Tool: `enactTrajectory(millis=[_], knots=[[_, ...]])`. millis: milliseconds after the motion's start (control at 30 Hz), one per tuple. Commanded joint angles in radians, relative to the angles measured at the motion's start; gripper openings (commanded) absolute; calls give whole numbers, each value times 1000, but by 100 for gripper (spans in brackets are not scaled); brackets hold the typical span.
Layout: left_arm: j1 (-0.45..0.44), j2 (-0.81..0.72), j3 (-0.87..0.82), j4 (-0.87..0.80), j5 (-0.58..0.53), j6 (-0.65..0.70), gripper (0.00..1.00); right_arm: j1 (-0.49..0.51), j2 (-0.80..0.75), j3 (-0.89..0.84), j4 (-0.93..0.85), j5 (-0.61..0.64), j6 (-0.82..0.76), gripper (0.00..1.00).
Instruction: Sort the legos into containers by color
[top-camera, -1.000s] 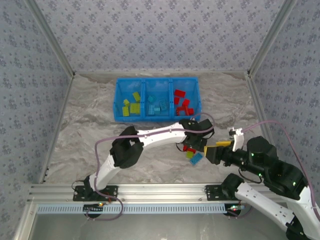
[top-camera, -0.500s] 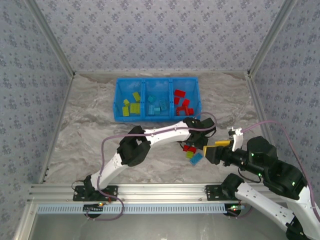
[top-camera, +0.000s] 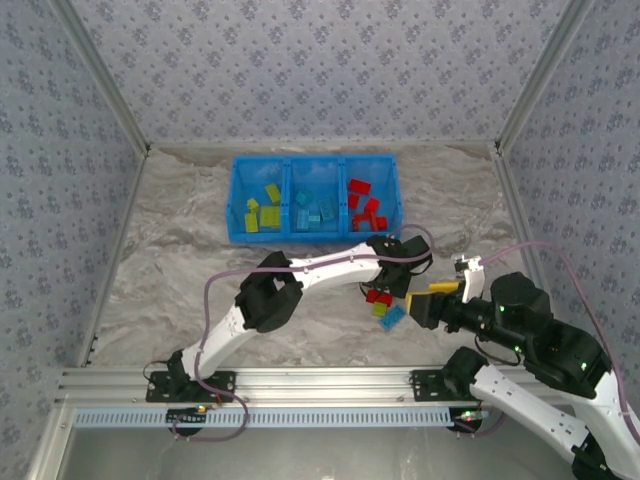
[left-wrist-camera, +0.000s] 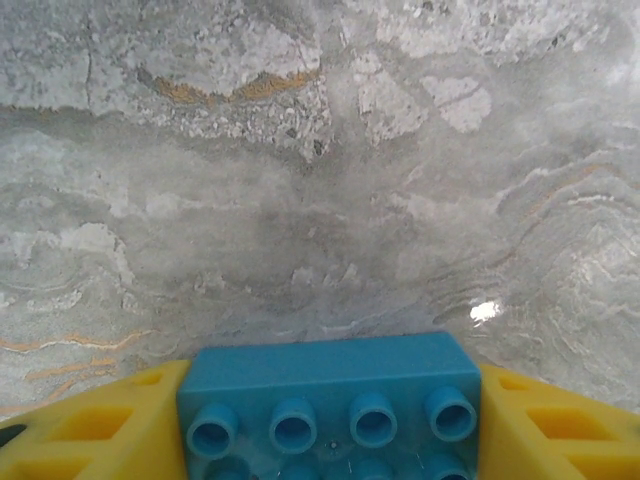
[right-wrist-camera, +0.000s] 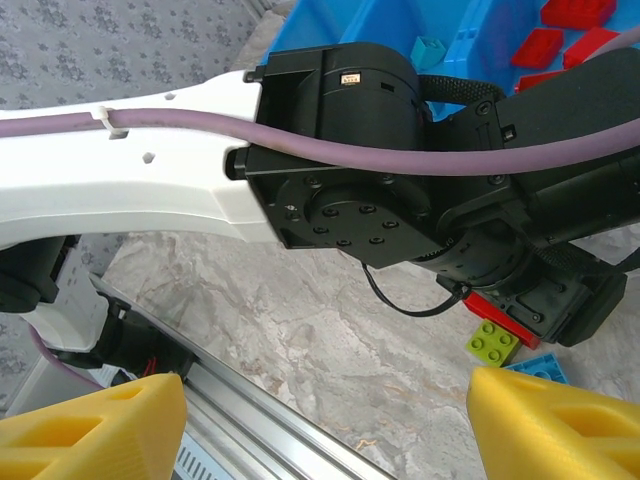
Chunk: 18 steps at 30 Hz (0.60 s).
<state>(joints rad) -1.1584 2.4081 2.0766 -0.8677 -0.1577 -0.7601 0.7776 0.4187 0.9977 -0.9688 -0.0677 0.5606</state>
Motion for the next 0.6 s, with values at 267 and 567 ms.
enactTrajectory(millis=[267, 567], knots=[[18, -183, -72, -8, -112, 31, 59, 5, -7, 14, 5, 1, -49, 76], [109, -462, -280, -2, -144, 36, 59, 22, 138, 28, 152, -15, -169, 73]])
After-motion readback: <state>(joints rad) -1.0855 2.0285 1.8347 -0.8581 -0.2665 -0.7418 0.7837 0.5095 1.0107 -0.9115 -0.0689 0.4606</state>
